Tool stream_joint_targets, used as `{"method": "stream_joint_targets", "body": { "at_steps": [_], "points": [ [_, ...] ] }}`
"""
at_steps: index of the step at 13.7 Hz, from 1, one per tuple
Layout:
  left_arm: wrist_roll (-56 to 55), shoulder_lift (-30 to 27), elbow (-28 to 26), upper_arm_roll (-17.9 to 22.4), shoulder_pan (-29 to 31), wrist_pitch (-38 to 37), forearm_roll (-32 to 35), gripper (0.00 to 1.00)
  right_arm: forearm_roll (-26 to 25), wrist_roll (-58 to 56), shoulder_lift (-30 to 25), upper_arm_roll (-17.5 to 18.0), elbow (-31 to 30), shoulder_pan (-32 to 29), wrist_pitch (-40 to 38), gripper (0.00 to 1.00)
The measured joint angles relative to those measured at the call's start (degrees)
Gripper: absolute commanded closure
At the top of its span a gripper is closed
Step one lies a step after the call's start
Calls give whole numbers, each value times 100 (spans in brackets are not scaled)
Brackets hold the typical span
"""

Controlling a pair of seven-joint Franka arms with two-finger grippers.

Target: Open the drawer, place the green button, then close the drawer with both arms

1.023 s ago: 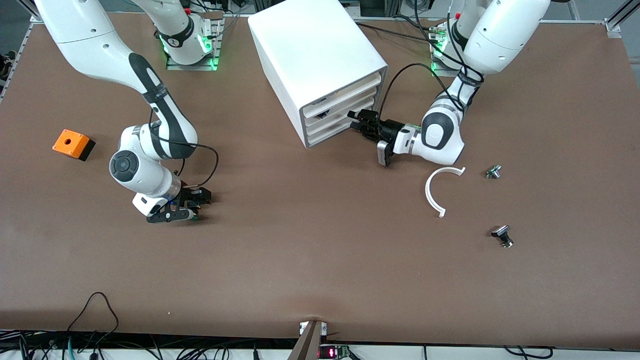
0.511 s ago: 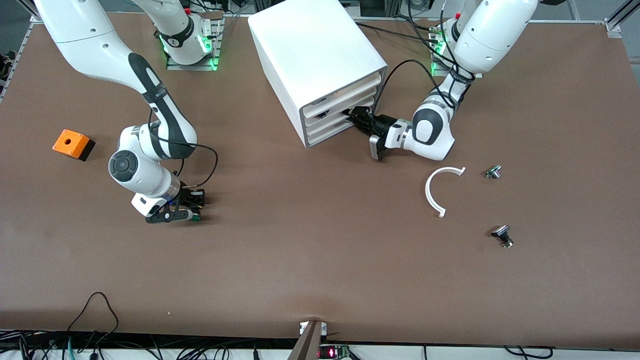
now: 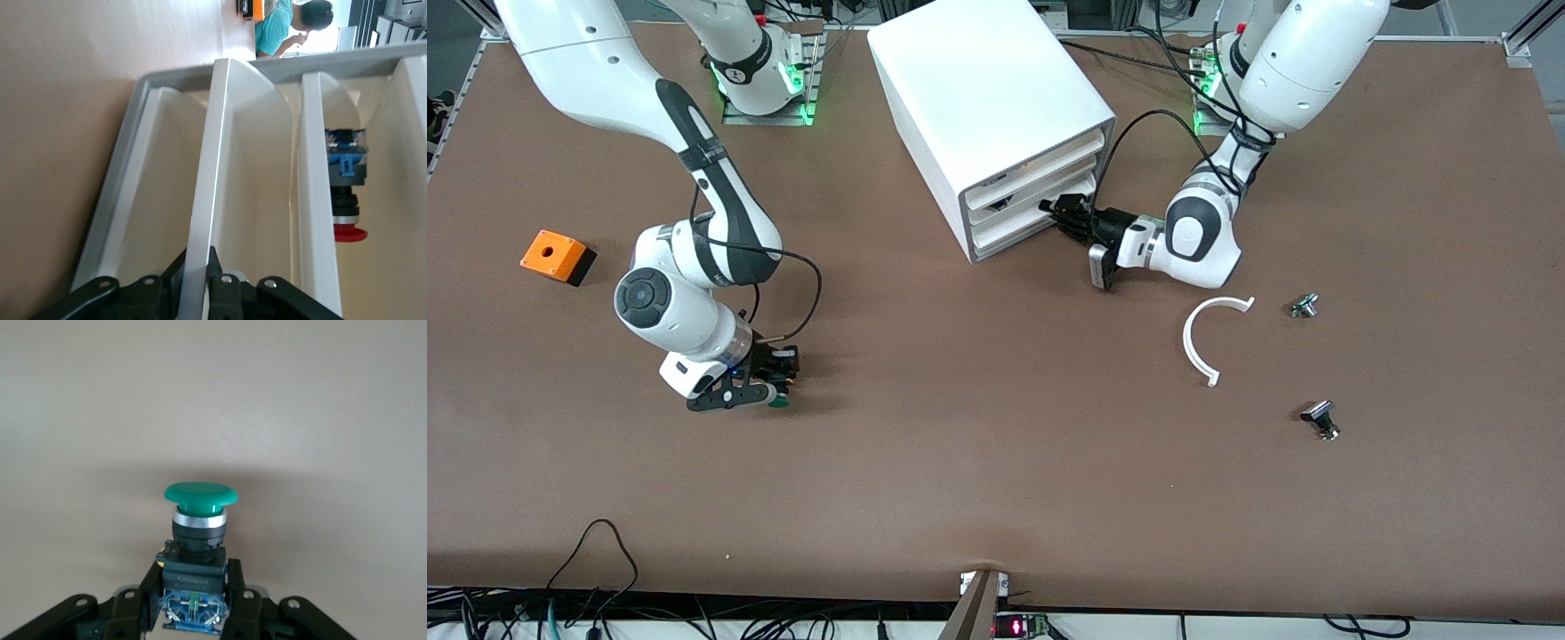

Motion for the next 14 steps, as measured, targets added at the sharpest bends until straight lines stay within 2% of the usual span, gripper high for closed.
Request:
{"method": "stream_joint_targets", "body": {
  "at_steps": [3, 6, 9, 10, 11, 12, 14],
  "points": [
    [-23, 1, 244, 21, 262, 2, 353, 100, 2, 458, -19, 15, 628, 360, -558, 100],
    [-182, 13, 489, 88, 321, 16, 695, 100, 3, 770, -20, 21, 858, 679, -613, 100],
    [-520, 68, 965, 133, 504, 24, 1314, 100, 3, 1301, -11, 22, 1070, 1116, -613, 100],
    [-622, 108, 1116, 134, 624, -53, 1490, 69, 3, 1463, -2, 22, 1167, 1270, -613, 100],
    [-671, 151, 1220, 135, 714, -156, 1582, 4, 3, 1586, 9, 21, 1266, 1394, -613, 100],
    [-674, 186, 1273, 137, 755, -168, 1706, 1, 3, 1728, 22, 20, 1368, 1502, -613, 100],
    [-674, 212, 1317, 150, 782, -168, 1773, 0, 3, 2046, 58, 22, 1566, 1718, -620, 100]
  ]
}}
